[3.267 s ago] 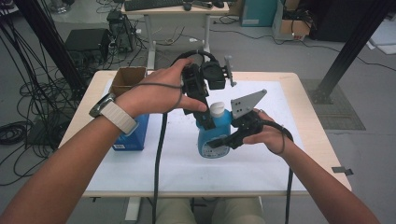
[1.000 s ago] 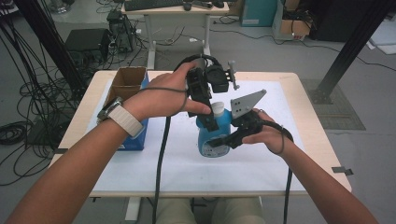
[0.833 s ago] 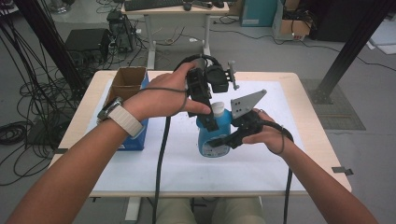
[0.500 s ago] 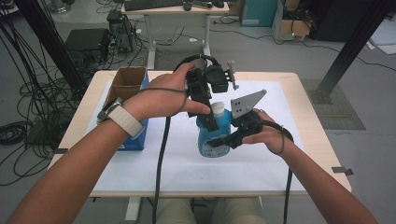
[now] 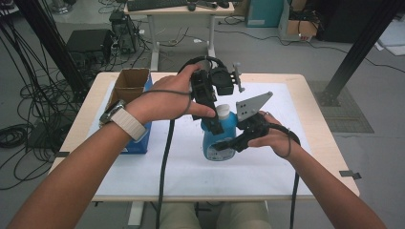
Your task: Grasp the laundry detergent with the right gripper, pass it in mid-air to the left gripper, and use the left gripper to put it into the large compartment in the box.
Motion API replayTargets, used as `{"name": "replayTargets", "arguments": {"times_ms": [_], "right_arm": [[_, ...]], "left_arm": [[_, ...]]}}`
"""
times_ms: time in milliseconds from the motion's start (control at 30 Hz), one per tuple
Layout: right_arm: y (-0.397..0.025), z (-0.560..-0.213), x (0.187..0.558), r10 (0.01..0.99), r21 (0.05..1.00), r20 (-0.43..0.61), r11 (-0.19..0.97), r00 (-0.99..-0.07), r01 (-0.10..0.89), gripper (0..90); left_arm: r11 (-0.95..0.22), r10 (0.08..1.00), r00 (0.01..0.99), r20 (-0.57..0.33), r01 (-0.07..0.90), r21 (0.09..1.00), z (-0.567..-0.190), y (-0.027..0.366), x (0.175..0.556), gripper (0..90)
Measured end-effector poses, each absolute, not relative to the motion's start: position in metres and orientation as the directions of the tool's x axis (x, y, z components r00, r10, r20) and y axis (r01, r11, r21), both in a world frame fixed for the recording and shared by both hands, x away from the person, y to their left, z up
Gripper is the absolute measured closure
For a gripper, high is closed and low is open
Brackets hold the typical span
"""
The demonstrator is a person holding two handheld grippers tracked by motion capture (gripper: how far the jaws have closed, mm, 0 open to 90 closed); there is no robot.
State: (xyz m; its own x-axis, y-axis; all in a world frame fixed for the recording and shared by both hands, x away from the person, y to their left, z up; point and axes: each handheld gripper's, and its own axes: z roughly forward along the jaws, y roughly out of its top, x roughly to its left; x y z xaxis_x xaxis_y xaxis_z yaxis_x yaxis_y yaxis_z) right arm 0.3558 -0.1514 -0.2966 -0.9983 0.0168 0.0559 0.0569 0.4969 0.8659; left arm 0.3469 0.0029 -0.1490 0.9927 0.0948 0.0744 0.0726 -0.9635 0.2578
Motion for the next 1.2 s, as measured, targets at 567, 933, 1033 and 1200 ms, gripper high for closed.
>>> {"name": "replayTargets", "arguments": {"times_ms": [567, 933, 1033, 1200], "right_arm": [[-0.1532, -0.2965, 0.356, 0.02, 0.865, 0.063, 0.497, -0.998, 0.064, 43.0], [-0.1527, -0.297, 0.3566, 0.02, 0.866, 0.063, 0.495, -0.998, 0.065, 42.9], [-0.1529, -0.2971, 0.3568, 0.021, 0.866, 0.063, 0.495, -0.998, 0.065, 43.0], [-0.153, -0.2967, 0.3565, 0.022, 0.866, 0.065, 0.495, -0.998, 0.067, 42.9]], "left_arm": [[-0.963, 0.091, 0.993, 0.077, 0.069, 0.259, -0.1487, 0.003, 0.3465, 6.1], [-0.964, 0.09, 0.993, 0.073, 0.069, 0.256, -0.1488, 0.0031, 0.3464, 6.1], [-0.964, 0.088, 0.993, 0.075, 0.066, 0.259, -0.1492, 0.0028, 0.346, 6.1], [-0.964, 0.089, 0.993, 0.072, 0.067, 0.257, -0.1491, 0.0026, 0.346, 6.1]]}}
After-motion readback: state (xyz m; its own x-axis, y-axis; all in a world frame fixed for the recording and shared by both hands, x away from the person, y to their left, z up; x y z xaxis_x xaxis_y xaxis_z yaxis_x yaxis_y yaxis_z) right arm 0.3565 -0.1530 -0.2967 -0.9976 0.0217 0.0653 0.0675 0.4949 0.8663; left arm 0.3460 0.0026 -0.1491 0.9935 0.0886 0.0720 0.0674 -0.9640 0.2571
